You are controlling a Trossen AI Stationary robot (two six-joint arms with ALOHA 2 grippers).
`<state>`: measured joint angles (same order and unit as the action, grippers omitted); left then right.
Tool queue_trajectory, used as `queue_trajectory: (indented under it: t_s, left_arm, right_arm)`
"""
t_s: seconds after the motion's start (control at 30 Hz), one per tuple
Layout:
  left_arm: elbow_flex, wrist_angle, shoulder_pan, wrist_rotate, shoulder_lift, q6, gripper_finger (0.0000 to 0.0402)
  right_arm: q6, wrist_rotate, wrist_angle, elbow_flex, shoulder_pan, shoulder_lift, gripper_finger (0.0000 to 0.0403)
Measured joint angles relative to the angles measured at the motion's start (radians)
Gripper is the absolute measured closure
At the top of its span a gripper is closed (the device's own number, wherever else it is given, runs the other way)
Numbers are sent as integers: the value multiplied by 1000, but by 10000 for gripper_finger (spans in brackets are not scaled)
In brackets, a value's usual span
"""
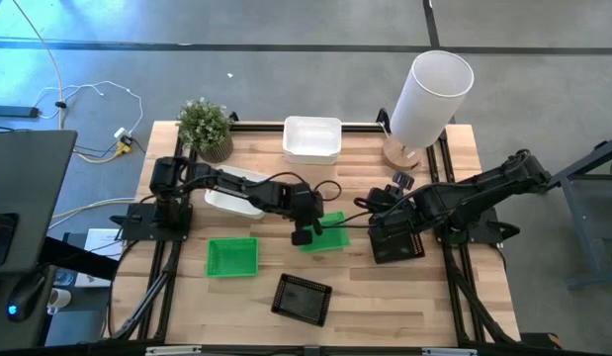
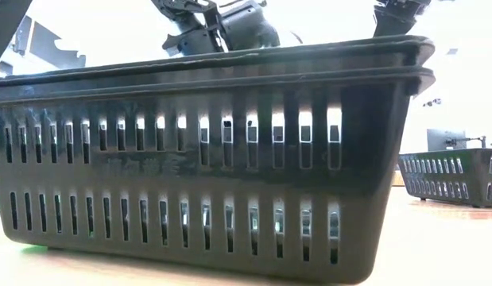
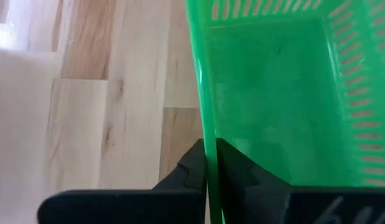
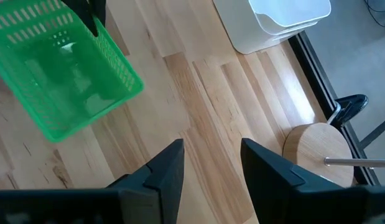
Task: Stack baskets by color
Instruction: Stack the right green bin on the left green bin
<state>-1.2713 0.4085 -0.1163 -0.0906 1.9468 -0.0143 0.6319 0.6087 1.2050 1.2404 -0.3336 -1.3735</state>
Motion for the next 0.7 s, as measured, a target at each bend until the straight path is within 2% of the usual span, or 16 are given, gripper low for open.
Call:
queue_trajectory:
  t_s: [0.33, 0.7]
  left_arm:
    - [0, 118, 0, 31, -106, 56, 401]
    - [0, 421, 2, 47, -392, 79, 401]
  right_arm:
    - [0, 0, -12, 1, 0, 0, 258]
    - [-1, -10, -19, 1, 0, 0, 258]
